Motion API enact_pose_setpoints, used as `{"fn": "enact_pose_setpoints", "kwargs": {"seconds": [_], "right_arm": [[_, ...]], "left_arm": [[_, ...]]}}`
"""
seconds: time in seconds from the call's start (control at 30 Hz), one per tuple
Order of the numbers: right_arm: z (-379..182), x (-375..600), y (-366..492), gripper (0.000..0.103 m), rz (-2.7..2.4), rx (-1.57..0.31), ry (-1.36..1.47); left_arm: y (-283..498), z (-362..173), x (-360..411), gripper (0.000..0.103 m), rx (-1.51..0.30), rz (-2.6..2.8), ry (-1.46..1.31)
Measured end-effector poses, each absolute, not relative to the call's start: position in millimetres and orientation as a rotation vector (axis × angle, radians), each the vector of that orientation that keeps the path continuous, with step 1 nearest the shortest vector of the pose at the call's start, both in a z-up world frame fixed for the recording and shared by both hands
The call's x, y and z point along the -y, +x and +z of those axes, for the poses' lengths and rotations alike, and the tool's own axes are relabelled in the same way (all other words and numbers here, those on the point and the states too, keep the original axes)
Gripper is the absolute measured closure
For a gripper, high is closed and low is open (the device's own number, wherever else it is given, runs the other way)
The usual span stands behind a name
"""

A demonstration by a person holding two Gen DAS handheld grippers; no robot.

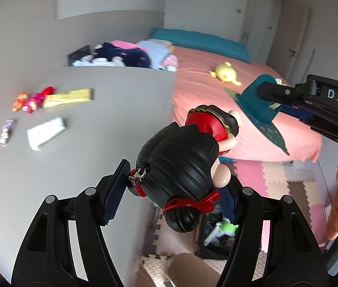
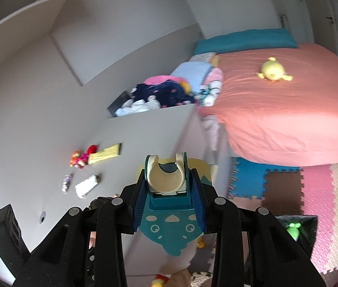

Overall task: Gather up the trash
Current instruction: 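Carry the cup and doll over the trash bin and open both tools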

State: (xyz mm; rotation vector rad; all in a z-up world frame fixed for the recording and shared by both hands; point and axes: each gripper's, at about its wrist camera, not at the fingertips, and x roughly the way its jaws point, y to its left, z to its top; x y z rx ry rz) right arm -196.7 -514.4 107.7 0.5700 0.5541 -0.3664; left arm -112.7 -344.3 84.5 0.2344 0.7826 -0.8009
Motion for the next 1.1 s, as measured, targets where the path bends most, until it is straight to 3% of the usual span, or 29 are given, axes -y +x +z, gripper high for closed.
{"fn": "enact_pose_setpoints", "kwargs": {"seconds": [0.5, 0.9, 0.93, 0.97, 1.0, 1.07, 1.1], "right_arm": [[63.5, 591.9, -333.7, 0.067, -0.599, -0.562, 0.625], [-7.1, 636.4, -382.2, 0.066, -0.69, -0.691, 0.71], [-12.1, 636.1, -378.3, 0.066, -0.695, -0.721, 0.705], [-19.0, 638.8, -375.9, 0.063, -0.706, -0.763, 0.694], [-26.8, 641.4, -374.9, 0.042, -0.728, -0.804, 0.683], [-39.5, 646.9, -378.3, 0.013, -0.811, -0.826, 0.67], [-42.6, 648.5, -380.4, 0.012, -0.853, -0.825, 0.661]], "left_arm": [[-209.6, 36.8, 449.3, 0.037, -0.885, -1.031, 0.36], [-265.4, -19.7, 505.8, 0.036, -0.961, -1.119, 0.544], [-267.3, -25.2, 509.8, 0.033, -0.977, -1.13, 0.559], [-268.7, -29.3, 512.7, 0.024, -0.988, -1.136, 0.573], [-271.5, -33.5, 516.2, 0.007, -0.993, -1.131, 0.599], [-277.0, -38.4, 519.2, 0.006, -0.943, -1.087, 0.67], [-278.3, -41.4, 520.3, 0.006, -0.917, -1.066, 0.704]]}}
